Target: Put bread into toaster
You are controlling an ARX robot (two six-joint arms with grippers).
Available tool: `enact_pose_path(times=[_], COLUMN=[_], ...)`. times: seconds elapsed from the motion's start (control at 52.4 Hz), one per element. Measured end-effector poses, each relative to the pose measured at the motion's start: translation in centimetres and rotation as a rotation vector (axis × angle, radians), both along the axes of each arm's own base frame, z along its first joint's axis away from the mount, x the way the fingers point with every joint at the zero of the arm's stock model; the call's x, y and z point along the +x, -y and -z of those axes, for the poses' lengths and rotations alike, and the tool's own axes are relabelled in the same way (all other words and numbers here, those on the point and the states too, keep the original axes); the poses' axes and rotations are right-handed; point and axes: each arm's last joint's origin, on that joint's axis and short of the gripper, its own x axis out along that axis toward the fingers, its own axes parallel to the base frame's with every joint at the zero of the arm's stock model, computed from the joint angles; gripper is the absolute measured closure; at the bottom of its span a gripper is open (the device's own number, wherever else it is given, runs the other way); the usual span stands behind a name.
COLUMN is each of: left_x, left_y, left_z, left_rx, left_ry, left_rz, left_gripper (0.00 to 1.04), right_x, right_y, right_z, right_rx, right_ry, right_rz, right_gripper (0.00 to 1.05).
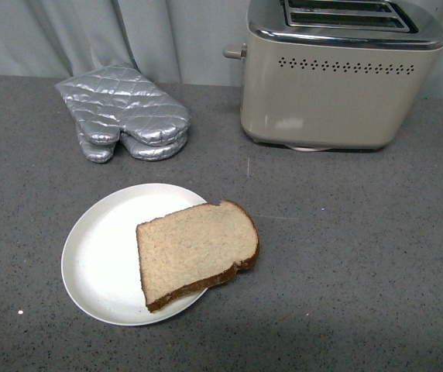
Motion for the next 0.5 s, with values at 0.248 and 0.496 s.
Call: enact_pose_path(times=[0.248,0.496], left_x=[0.0,0.0], left_y=[0.0,0.0], left_z=[0.0,0.0], left_rx=[0.0,0.0], left_ry=[0.0,0.0], left_rz=[0.0,0.0], left_gripper=[0.07,0.07], right_x=[0.0,0.0], right_y=[0.0,0.0], right_z=[-0.01,0.0], right_rx=[0.0,0.0], right_ry=[0.0,0.0], right_rz=[0.0,0.0], right_gripper=[0.1,0.1])
